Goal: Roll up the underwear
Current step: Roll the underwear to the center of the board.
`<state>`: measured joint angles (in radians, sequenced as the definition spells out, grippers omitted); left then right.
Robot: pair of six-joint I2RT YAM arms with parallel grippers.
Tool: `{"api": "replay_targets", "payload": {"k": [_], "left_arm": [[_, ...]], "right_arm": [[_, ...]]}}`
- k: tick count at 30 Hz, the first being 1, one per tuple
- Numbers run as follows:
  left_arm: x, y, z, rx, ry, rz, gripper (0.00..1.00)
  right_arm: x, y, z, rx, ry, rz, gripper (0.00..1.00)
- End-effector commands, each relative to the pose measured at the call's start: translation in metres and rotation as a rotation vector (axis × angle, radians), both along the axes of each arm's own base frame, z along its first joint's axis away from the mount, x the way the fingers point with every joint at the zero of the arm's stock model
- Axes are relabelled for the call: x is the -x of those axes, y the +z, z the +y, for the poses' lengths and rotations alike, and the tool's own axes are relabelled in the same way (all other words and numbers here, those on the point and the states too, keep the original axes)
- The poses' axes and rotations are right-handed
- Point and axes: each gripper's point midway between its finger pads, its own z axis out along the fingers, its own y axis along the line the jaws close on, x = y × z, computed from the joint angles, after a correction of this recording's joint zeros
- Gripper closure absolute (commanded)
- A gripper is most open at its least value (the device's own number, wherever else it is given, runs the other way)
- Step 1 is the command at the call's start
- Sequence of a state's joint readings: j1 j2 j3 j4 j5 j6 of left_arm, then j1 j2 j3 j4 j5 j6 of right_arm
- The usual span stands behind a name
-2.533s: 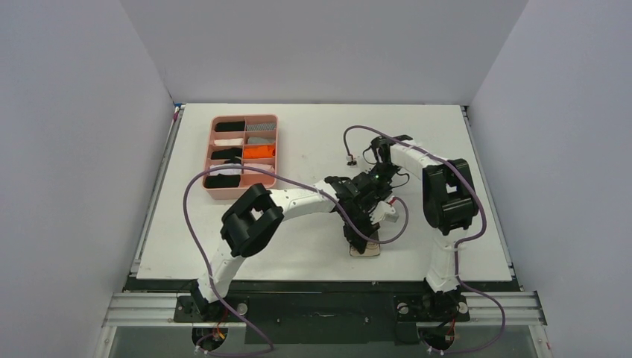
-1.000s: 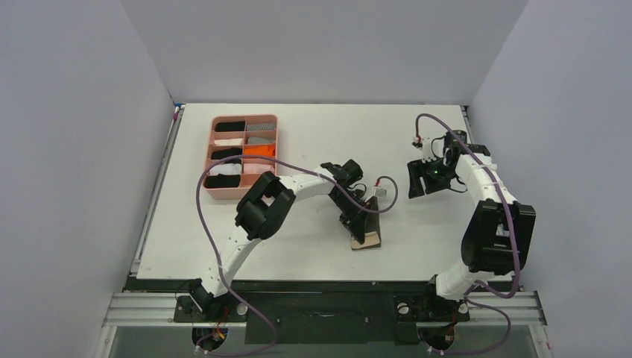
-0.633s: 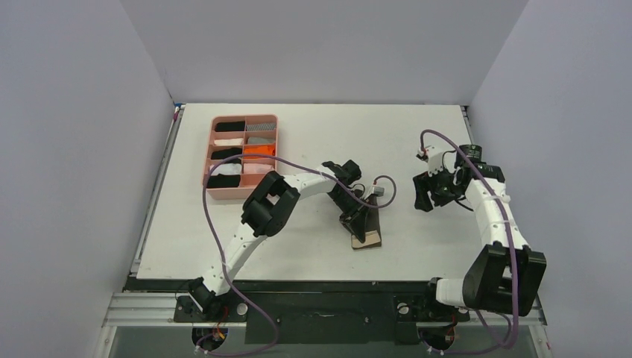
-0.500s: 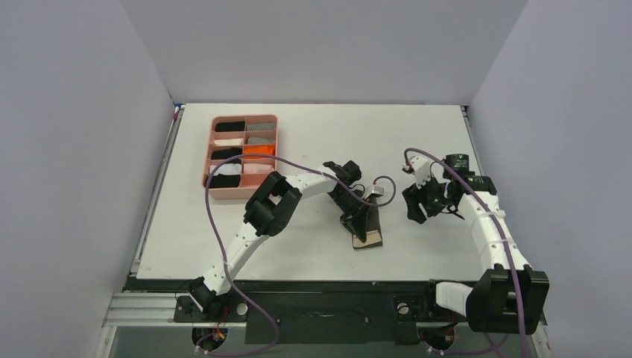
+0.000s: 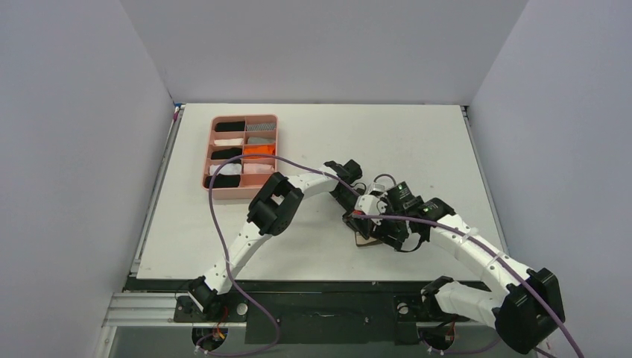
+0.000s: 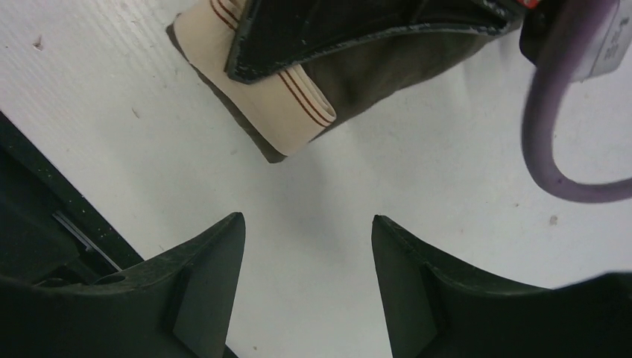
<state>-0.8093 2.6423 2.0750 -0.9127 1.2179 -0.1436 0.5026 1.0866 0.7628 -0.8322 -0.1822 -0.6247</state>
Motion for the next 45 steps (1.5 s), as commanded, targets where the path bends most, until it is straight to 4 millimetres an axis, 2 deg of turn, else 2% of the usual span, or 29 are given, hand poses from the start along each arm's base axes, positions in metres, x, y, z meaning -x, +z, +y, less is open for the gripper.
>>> {"api": "replay_targets", "payload": {"k": [1, 8, 15, 32, 41, 45], "left_arm": [[-0.002, -0.064, 0.014, -0.161, 0.03, 0.013, 1.0], [-0.001, -0.064, 0.017, -0.161, 0.031, 0.04, 1.0], [0.001, -0.065, 0.019, -0.168, 0.029, 0.046, 1.0], [0.006, -0.07, 0.023, -0.164, 0.009, 0.043, 1.0], [0.009, -0.068, 0.025, -0.159, -0.001, 0.041, 1.0], [0.009, -0.066, 0.025, -0.151, -0.007, 0.041, 1.0]], "right_arm": [[-0.009, 0.001, 0.013, 0.064, 0.038, -0.104, 0.41], [0.0, -0.021, 0.035, 0.157, 0.17, -0.126, 0.42], [-0.003, -0.037, 0.041, 0.221, 0.226, -0.142, 0.45], [-0.013, -0.059, 0.033, 0.303, 0.269, -0.155, 0.48], [-0.012, -0.072, 0.031, 0.316, 0.294, -0.105, 0.55], [-0.01, -0.077, 0.029, 0.324, 0.302, -0.076, 0.65]]}}
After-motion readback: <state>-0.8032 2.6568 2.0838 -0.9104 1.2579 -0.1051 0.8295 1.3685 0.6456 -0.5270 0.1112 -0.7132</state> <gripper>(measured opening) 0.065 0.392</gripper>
